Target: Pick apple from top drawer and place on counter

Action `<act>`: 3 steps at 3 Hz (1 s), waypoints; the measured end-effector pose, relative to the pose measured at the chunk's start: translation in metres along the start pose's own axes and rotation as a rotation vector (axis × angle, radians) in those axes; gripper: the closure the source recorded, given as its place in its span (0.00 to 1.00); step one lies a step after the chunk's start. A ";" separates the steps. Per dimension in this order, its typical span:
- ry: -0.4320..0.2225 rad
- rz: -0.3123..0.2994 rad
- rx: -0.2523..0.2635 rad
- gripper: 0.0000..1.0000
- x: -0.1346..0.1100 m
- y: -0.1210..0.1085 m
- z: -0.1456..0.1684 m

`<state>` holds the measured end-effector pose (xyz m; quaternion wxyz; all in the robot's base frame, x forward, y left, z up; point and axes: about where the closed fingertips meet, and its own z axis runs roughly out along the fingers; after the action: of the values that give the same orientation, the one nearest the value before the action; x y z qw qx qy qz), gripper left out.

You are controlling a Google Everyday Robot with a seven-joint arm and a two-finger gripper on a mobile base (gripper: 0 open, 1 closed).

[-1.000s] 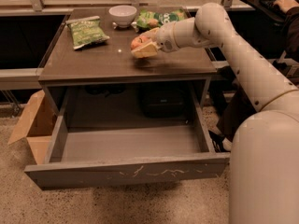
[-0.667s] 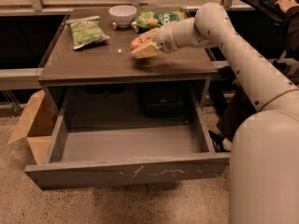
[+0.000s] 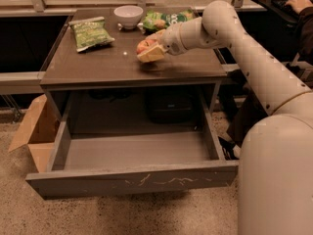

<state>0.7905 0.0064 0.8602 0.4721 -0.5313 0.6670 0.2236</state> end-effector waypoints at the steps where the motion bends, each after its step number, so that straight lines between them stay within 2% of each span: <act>1: 0.013 -0.011 0.006 0.36 -0.001 0.001 -0.001; 2: 0.021 -0.019 0.016 0.13 -0.001 0.003 -0.004; 3: 0.013 -0.021 0.037 0.00 -0.002 0.004 -0.007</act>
Offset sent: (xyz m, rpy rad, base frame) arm -0.0074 -0.0105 0.0082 -0.0395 -0.0330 -0.0285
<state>0.7839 0.0032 0.8642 0.4796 -0.5309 0.6686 0.2028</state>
